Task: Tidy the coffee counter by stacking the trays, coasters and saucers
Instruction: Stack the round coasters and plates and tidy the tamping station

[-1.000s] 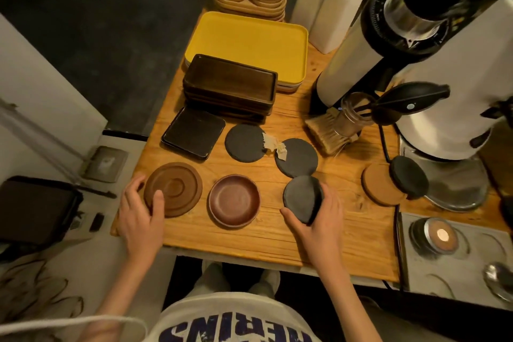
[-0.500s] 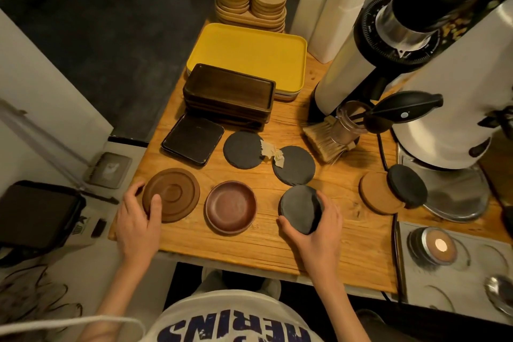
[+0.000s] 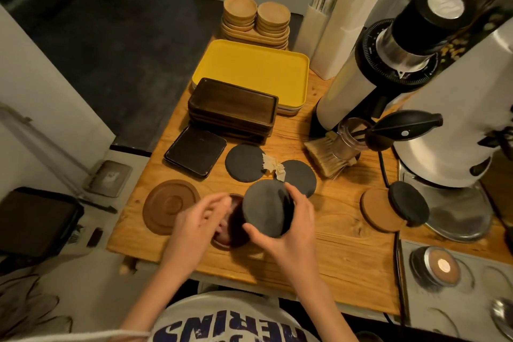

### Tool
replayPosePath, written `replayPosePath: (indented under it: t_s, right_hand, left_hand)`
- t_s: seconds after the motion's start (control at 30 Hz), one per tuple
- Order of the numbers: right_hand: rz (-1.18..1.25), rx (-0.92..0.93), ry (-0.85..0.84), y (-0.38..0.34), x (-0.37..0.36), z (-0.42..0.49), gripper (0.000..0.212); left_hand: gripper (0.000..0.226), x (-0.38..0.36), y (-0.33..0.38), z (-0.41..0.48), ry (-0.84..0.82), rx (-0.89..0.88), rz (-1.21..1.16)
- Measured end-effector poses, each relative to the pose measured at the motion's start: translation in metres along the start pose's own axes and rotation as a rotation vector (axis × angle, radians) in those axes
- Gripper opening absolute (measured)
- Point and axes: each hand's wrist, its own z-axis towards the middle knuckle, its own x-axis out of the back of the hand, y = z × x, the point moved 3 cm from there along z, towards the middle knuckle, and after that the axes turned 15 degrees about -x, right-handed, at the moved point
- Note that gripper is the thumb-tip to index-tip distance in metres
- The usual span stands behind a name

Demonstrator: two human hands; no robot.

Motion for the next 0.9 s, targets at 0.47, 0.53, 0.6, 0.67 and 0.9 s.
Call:
replayPosePath:
  t_s: [0.47, 0.53, 0.6, 0.67, 0.9]
  right_hand:
    - [-0.069, 0.003, -0.152, 0.003, -0.011, 0.054, 0.063]
    - [-0.171, -0.022, -0.042, 0.011, -0.009, 0.074, 0.051]
    - [-0.25, -0.046, -0.022, 0.017, -0.013, 0.088, 0.048]
    - [-0.31, -0.042, -0.039, 0.02, -0.019, 0.097, 0.047]
    - [-0.287, 0.007, -0.016, 0.024, -0.024, 0.105, 0.016]
  left_hand:
    - [0.012, -0.003, -0.01, 0.008, 0.133, 0.093, -0.199]
    - [0.012, 0.002, -0.011, 0.01, 0.168, 0.086, -0.192]
    - [0.014, 0.004, -0.013, 0.011, 0.191, 0.084, -0.178]
    - [0.018, 0.004, -0.015, 0.01, 0.206, 0.09, -0.169]
    - [0.019, -0.001, -0.016, 0.012, 0.19, 0.1, -0.113]
